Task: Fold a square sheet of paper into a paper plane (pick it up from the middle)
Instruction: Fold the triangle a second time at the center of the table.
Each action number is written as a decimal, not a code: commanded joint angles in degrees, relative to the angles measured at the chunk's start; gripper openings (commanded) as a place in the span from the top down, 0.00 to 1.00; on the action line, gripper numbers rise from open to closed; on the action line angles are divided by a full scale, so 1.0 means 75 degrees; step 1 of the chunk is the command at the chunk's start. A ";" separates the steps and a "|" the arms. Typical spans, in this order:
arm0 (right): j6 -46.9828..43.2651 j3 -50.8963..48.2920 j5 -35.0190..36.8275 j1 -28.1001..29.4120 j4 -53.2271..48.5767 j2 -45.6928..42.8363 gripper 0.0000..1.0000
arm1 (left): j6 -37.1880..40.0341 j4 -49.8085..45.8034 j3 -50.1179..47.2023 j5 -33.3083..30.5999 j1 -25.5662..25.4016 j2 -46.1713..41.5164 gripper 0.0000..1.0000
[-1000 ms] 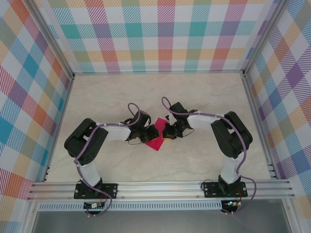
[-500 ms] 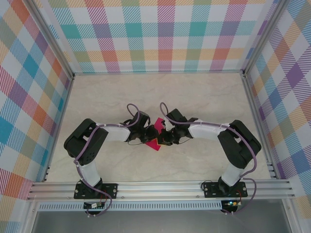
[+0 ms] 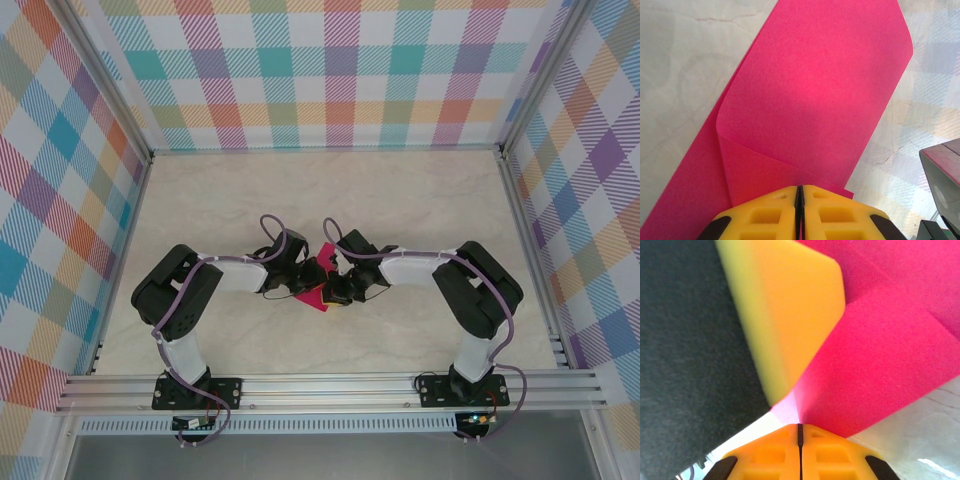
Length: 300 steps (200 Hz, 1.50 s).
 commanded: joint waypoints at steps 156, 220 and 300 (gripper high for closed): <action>0.0059 0.0313 0.0302 0.0395 -0.0235 -0.0127 0.94 | -0.0168 -0.0906 -0.0353 -0.0558 -0.0033 0.0425 0.89; 0.0095 0.0219 0.0519 0.0407 -0.0436 0.0127 0.94 | -0.0180 -0.0893 -0.0365 -0.0593 -0.0024 0.0437 0.89; 0.0101 -0.0024 0.0479 0.0407 -0.0514 0.0221 0.94 | -0.0191 -0.0925 -0.0398 -0.0663 -0.0012 0.0449 0.89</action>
